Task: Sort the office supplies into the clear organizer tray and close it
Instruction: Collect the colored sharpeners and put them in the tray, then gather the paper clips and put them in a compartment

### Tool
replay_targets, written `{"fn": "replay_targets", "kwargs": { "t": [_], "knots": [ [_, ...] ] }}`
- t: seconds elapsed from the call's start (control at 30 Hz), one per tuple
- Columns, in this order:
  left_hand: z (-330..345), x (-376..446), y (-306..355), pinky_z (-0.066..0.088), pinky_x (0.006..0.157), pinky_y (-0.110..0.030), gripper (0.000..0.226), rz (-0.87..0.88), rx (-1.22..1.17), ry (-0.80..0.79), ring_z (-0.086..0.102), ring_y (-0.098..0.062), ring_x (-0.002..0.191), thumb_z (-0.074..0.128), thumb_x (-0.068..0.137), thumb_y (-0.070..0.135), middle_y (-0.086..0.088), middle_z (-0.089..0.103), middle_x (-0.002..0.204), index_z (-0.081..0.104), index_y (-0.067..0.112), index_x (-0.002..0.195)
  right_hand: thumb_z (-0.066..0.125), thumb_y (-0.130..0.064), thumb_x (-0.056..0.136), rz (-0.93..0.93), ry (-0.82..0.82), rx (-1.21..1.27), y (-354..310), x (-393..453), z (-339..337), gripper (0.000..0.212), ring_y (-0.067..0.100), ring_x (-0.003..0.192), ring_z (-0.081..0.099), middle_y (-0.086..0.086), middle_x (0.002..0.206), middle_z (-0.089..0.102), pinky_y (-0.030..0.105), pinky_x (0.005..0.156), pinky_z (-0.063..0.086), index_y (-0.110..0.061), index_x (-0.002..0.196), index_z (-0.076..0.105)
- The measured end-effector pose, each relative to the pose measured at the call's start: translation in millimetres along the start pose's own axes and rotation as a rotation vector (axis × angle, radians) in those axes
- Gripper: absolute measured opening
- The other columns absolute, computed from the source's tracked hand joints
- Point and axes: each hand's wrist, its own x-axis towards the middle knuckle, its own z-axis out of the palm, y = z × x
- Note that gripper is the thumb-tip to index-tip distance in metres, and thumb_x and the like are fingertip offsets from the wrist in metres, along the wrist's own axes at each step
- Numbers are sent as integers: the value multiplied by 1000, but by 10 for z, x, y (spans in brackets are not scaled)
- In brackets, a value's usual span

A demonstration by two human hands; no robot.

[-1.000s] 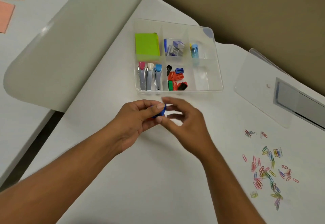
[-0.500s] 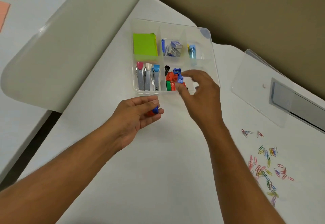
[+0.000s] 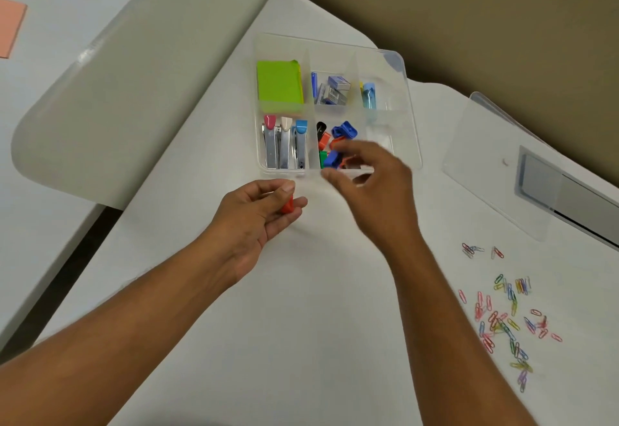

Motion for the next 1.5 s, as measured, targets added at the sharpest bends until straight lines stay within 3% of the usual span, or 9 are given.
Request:
{"fn": "replay_targets", "kwargs": {
  "t": [0.17, 0.37, 0.57, 0.77, 0.9, 1.13, 1.33, 1.43, 1.5],
  "knots": [
    [45, -32, 16, 65, 84, -35, 20, -1, 42, -13, 79, -27, 98, 73, 90, 11, -16, 76, 108, 70, 6, 109, 79, -29, 89, 11, 53, -253, 115, 184, -23, 45, 12, 118, 58, -7, 133, 62, 40, 98, 54, -27, 131, 64],
    [3, -32, -36, 65, 86, -40, 38, -12, 255, -18, 75, -27, 102, 78, 87, 26, -9, 77, 112, 68, 20, 123, 79, -33, 88, 6, -373, 92, 19, -416, 159, 52, -1, 115, 61, -23, 127, 64, 17, 89, 56, -38, 136, 60],
    [-7, -94, -119, 64, 86, -39, 57, -62, 242, -68, 76, -25, 104, 80, 73, 42, -6, 80, 111, 68, 19, 123, 83, -31, 85, 9, -26, -30, 117, -129, 63, 40, 4, 101, 63, -15, 117, 67, 23, 82, 56, -28, 122, 69],
    [61, -217, -180, 63, 87, -40, 44, -39, 326, -67, 75, -27, 104, 80, 84, 36, -8, 77, 114, 68, 19, 123, 82, -32, 85, 90, 50, -107, 248, 202, 1, 46, 9, 115, 59, -6, 135, 62, 36, 100, 55, -27, 128, 67],
    [105, -321, -349, 63, 92, -43, 36, -26, 424, -80, 75, -27, 104, 81, 87, 28, -7, 77, 114, 69, 22, 121, 76, -27, 92, 100, 160, -6, 337, -402, -69, 30, 4, 109, 62, -13, 130, 62, 10, 82, 52, -31, 121, 69],
    [388, -625, -1119, 62, 88, -38, 24, -47, 795, -258, 75, -22, 101, 79, 90, 21, -2, 77, 103, 73, 25, 113, 71, -16, 93, 317, 110, 173, 927, -1990, -144, 21, 3, 101, 65, -20, 111, 67, 17, 77, 54, -34, 104, 70],
    [902, -685, -2036, 60, 87, -35, 25, 109, 1289, -387, 72, -12, 97, 82, 85, 28, 11, 69, 114, 71, 34, 106, 76, -17, 90, 462, 195, 87, 1736, -2676, -1008, 25, 3, 100, 64, -20, 115, 65, 22, 81, 56, -33, 109, 70],
    [1233, -635, -2420, 50, 91, -30, 39, 353, 1615, -484, 59, -13, 119, 82, 84, 39, 13, 57, 129, 64, 37, 119, 87, -24, 79, 570, 258, -88, 2301, -2849, -1638, 50, 18, 121, 54, -8, 132, 53, 33, 100, 50, -28, 124, 65],
    [1483, -518, -2592, 48, 99, -37, 69, 535, 1869, -493, 43, -21, 136, 82, 79, 52, 6, 41, 148, 52, 36, 139, 95, -35, 68, 743, 189, -181, 2620, -2925, -2027, 82, 27, 135, 34, -1, 148, 33, 37, 103, 44, -28, 139, 53]
  ]
}}
